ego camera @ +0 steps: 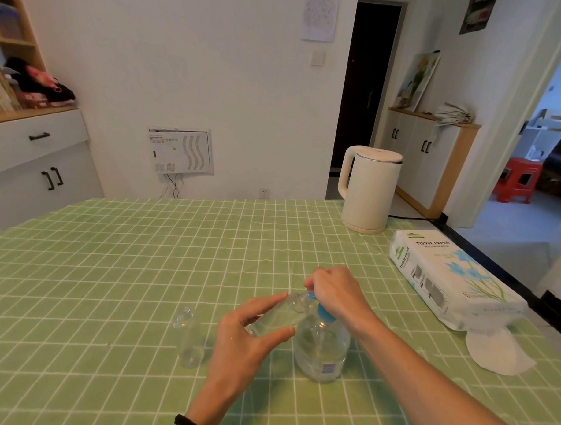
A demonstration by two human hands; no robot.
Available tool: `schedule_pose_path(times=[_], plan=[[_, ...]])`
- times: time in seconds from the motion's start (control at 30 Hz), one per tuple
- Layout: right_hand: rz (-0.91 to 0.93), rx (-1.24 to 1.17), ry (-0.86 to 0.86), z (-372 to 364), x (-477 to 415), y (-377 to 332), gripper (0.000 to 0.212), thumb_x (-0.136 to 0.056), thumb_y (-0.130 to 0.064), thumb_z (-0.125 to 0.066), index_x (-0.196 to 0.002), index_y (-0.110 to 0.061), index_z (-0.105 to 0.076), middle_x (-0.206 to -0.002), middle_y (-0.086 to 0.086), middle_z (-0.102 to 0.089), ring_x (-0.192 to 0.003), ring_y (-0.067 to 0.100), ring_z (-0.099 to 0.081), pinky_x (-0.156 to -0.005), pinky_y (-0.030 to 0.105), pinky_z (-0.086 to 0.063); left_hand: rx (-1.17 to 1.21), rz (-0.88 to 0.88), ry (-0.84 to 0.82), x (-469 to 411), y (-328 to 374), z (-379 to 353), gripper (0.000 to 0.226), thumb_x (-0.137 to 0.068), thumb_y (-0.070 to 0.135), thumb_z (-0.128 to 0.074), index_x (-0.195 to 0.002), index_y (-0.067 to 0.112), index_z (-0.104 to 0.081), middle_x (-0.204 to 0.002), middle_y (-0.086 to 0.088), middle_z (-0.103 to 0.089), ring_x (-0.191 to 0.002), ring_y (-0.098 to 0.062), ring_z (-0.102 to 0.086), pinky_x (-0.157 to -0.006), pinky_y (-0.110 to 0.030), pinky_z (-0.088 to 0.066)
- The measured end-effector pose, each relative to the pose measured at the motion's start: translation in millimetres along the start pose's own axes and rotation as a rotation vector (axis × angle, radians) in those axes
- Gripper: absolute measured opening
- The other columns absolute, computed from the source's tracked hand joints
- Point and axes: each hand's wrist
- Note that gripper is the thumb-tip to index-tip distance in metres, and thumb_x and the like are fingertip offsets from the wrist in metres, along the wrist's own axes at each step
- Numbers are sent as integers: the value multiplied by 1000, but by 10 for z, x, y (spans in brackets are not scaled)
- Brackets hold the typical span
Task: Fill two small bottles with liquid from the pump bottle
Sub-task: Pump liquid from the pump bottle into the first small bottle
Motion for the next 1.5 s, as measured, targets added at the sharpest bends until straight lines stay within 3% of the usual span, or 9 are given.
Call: schedule_pose_path(times=[0.23, 0.4, 0.6, 0.73, 1.0, 1.2, 1.33, 1.5], plan=[[-47, -42, -64, 65, 8, -62, 38, -103, -30, -45, -110, -10, -77, -113, 7, -76, -107, 28, -71, -106, 48, -54, 10, -2, -4, -3, 21, 23, 51, -75, 15, -93, -120, 35, -79, -116, 22, -79, -115, -2, -72, -104, -27, -53], [-30, -24, -85, 117, -21, -118, 46, -104, -38, -44, -117, -7, -75, -106, 5, -78, -106, 25, -72, -98, 42, -54, 29, 2, 4, -30, 39, 49, 53, -74, 17, -94, -120, 37, -78, -117, 22, -79, -116, 0, -71, -102, -25, -50], [-22, -14, -58, 88, -24, -83, 44, -104, -35, -44, -114, -7, -76, -114, 10, -77, -108, 28, -72, -101, 45, -54, 14, -11, 8, -32, 43, 34, 53, -74, 20, -95, -120, 39, -78, -117, 23, -78, -116, 0, -71, -100, -22, -51], [-19, 0, -42, 34, -19, -44, 38, -100, -29, -47, -110, -8, -77, -113, 9, -76, -107, 31, -70, -106, 49, -54, -13, -30, 13, -20, 16, 25, 52, -74, 19, -94, -119, 40, -78, -116, 24, -78, -115, 2, -71, -97, -12, -51], [-19, -5, -43, 14, 12, -29, 37, -100, -27, -47, -106, -10, -79, -110, 7, -76, -106, 29, -70, -106, 51, -54, 15, -13, 6, -2, 7, 28, 53, -74, 15, -94, -120, 35, -78, -116, 22, -79, -115, 0, -72, -101, -21, -52], [-36, -49, -94, 92, -22, -83, 38, -103, -31, -47, -109, -9, -78, -110, 6, -77, -109, 26, -72, -95, 40, -54, 38, -1, 5, -5, 25, 45, 52, -75, 13, -94, -120, 33, -79, -117, 21, -79, -116, -1, -71, -103, -21, -54], [-18, -49, -92, 97, -37, -94, 42, -104, -33, -46, -112, -8, -77, -115, 6, -78, -112, 27, -72, -100, 42, -54, 37, 1, 1, -14, 21, 36, 53, -75, 14, -94, -121, 34, -78, -117, 21, -79, -116, -1, -71, -102, -24, -51], [3, -47, -60, 61, -48, -52, 38, -101, -25, -48, -106, -6, -80, -110, 7, -80, -107, 28, -73, -102, 45, -56, 30, -14, 9, -29, -10, 20, 53, -75, 16, -94, -120, 39, -78, -117, 23, -79, -115, -1, -71, -98, -15, -51]])
Point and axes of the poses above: each hand's wrist, its own x-axis away from the middle knuckle, its own z-axis out of the back of the hand, y = z × x
